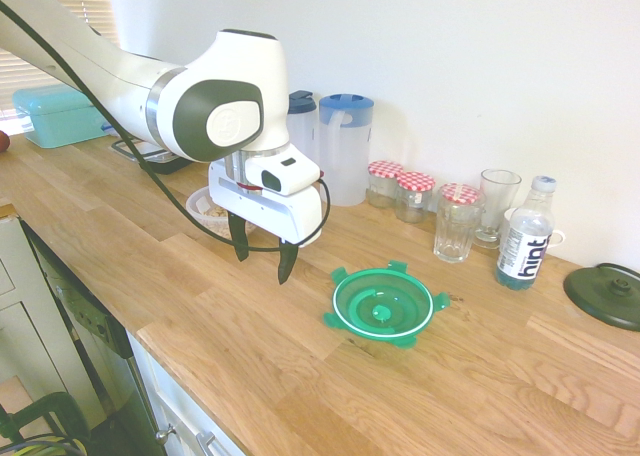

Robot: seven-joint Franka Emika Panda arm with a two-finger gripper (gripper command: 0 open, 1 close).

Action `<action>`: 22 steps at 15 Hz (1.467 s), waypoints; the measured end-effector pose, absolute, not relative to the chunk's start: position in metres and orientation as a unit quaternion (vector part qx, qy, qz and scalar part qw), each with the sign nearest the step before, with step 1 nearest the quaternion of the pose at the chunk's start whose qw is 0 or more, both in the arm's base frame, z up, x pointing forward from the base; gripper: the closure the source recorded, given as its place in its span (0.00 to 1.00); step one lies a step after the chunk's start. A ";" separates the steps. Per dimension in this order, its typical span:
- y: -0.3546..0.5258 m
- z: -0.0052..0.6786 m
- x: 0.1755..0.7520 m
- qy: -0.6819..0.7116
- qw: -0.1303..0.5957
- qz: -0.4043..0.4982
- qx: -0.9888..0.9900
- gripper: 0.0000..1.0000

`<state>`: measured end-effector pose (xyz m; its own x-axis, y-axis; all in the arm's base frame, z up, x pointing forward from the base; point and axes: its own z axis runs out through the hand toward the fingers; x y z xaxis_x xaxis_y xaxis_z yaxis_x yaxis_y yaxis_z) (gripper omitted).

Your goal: Cover the lid of food container

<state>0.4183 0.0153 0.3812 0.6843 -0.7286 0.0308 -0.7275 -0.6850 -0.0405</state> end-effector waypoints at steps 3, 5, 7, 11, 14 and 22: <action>0.008 0.387 0.422 0.391 0.022 -0.022 -0.920 0.00; -0.019 0.414 0.432 0.367 0.057 -0.010 -0.928 0.00; -0.062 0.442 0.439 0.349 0.096 0.003 -0.932 0.00; -0.159 0.464 0.454 0.328 0.168 0.023 -0.929 0.00; -0.240 0.449 0.454 0.339 0.201 0.045 -0.918 0.00; -0.336 0.382 0.468 0.362 0.262 0.095 -0.890 0.00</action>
